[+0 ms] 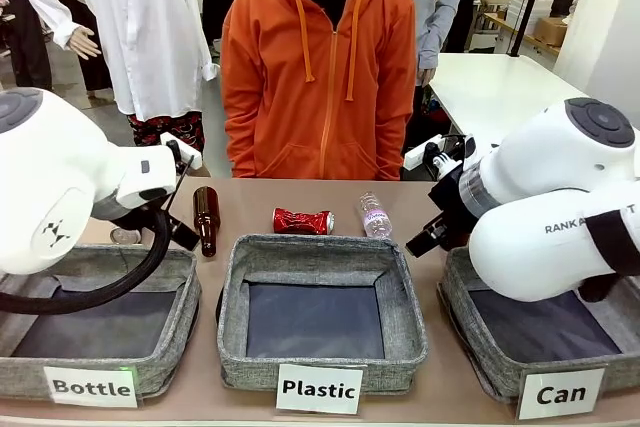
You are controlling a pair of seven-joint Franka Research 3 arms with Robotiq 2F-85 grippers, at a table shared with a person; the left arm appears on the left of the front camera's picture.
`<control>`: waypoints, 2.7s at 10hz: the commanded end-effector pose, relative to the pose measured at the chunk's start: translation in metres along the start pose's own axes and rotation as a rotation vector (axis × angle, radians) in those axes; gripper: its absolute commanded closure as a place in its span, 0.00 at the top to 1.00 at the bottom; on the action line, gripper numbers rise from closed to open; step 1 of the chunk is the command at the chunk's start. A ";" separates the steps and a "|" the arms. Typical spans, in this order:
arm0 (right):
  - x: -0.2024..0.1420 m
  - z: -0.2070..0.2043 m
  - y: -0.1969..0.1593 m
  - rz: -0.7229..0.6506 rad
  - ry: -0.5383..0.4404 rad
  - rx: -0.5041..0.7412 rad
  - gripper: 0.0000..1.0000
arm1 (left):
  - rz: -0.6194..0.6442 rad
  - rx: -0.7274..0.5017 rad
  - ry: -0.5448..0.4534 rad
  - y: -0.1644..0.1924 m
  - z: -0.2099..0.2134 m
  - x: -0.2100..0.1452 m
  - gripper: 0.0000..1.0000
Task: Sort the can waste into the basket.
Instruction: Pick up the can waste from the table and place it in the right Fabric basket.
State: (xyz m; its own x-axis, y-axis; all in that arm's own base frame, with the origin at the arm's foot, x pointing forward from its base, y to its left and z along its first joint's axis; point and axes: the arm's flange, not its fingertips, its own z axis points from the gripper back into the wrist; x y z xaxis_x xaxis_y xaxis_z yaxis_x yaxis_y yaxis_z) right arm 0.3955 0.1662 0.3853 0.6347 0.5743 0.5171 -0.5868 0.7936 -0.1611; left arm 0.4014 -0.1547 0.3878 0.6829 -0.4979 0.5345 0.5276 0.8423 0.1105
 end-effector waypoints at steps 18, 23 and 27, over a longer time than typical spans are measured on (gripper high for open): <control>-0.297 0.179 -0.243 -1.113 -0.462 0.733 1.00 | 0.895 -0.825 -0.450 0.254 0.162 -0.236 1.00; -0.297 0.179 -0.243 -1.113 -0.462 0.733 1.00 | 0.736 -0.713 -0.347 0.207 0.181 -0.190 1.00; -0.297 0.179 -0.243 -1.113 -0.462 0.733 1.00 | 0.465 -0.386 -0.013 0.149 0.146 -0.047 1.00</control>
State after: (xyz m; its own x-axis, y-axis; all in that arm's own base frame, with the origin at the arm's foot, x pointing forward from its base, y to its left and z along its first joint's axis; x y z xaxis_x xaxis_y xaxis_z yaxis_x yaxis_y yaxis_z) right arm 0.2580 -0.2310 0.4219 0.8080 -0.5075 0.2993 -0.0745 0.4159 0.9063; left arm 0.3510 0.0394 0.5103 0.8424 0.0169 0.5386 0.3211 0.7869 -0.5270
